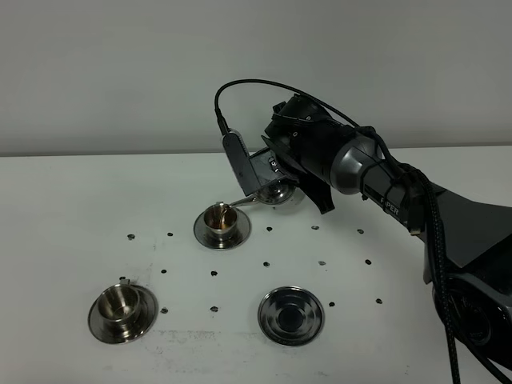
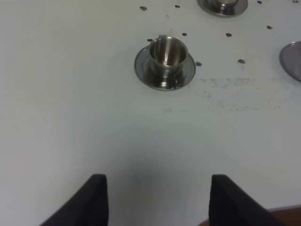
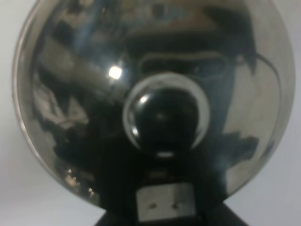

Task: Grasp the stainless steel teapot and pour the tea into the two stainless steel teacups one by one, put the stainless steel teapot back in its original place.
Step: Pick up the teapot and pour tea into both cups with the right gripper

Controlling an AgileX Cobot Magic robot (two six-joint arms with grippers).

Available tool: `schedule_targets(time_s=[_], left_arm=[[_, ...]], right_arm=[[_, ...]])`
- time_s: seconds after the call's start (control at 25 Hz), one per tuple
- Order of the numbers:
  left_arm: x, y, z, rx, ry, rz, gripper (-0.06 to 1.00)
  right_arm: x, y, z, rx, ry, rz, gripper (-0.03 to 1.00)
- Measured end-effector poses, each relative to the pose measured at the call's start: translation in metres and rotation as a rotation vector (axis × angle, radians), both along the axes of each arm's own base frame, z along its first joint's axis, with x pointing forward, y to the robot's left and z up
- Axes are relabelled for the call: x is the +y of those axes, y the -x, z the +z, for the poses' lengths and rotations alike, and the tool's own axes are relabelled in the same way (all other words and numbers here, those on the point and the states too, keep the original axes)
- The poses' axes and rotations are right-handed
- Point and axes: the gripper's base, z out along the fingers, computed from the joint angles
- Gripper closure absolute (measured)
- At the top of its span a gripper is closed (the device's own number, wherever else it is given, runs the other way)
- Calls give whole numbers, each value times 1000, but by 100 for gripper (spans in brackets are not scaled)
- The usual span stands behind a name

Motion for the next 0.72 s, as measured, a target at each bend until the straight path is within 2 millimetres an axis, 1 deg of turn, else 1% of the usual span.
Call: schedule_targets(time_s=[0.72], left_arm=[[0,0,0,0,0,0,44]], right_arm=[[0,-3,3,-46,19,24,78]])
